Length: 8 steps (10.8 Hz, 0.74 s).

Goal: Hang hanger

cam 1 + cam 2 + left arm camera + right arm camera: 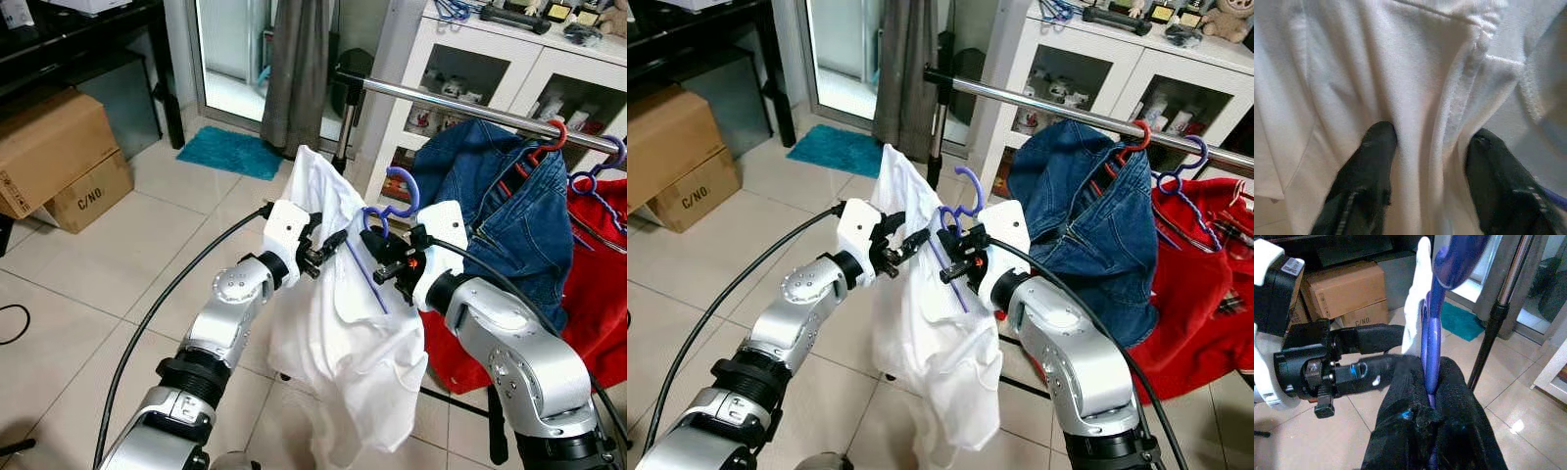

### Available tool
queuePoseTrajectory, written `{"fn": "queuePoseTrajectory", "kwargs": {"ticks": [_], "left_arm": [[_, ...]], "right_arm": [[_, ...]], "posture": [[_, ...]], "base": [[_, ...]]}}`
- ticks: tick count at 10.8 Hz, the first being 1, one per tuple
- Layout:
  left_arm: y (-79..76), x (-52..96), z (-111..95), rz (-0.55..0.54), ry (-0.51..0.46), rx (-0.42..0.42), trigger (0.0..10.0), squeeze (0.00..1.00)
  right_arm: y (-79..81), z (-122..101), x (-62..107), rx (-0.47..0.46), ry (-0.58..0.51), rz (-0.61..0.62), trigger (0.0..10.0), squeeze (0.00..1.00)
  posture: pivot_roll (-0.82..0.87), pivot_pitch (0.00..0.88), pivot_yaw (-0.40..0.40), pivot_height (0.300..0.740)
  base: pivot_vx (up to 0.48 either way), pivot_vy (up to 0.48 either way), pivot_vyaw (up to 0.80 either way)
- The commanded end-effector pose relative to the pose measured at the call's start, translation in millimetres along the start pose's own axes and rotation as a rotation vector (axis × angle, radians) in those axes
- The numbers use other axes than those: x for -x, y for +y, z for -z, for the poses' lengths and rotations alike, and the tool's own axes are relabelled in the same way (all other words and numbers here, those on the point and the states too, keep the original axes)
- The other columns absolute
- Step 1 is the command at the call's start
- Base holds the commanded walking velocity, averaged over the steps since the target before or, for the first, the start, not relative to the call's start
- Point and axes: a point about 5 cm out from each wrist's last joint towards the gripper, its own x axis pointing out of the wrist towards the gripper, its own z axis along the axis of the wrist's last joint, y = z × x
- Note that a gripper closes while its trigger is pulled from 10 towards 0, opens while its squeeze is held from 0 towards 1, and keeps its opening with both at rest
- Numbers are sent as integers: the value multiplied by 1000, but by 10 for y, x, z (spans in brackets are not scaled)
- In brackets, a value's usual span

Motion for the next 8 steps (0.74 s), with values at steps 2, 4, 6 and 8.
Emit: {"fn": "queuePoseTrajectory", "kwargs": {"ticks": [2, 4, 6, 8], "left_arm": [[9, -17, -35, 8, -19, -3, 0, 0], [23, -15, -37, 6, -20, -2, 0, 0], [63, -4, -87, 5, -34, -5, 0, 0], [206, 54, -330, 7, -75, -36, 0, 0]], "right_arm": [[-13, -90, 25, 17, -30, 7, 10000, 0], [-15, -90, 25, 19, -28, 7, 10000, 0], [-28, -74, 29, 40, -17, 8, 10000, 0], [-29, -6, 58, 129, 23, -16, 10000, 0]], "posture": [[105, 50, -111, 740], [104, 50, -111, 740], [107, 51, -111, 740], [116, 52, -106, 740]], "base": [[0, 0, 0], [0, 0, 0], [0, 0, 0], [0, 0, 0]]}}
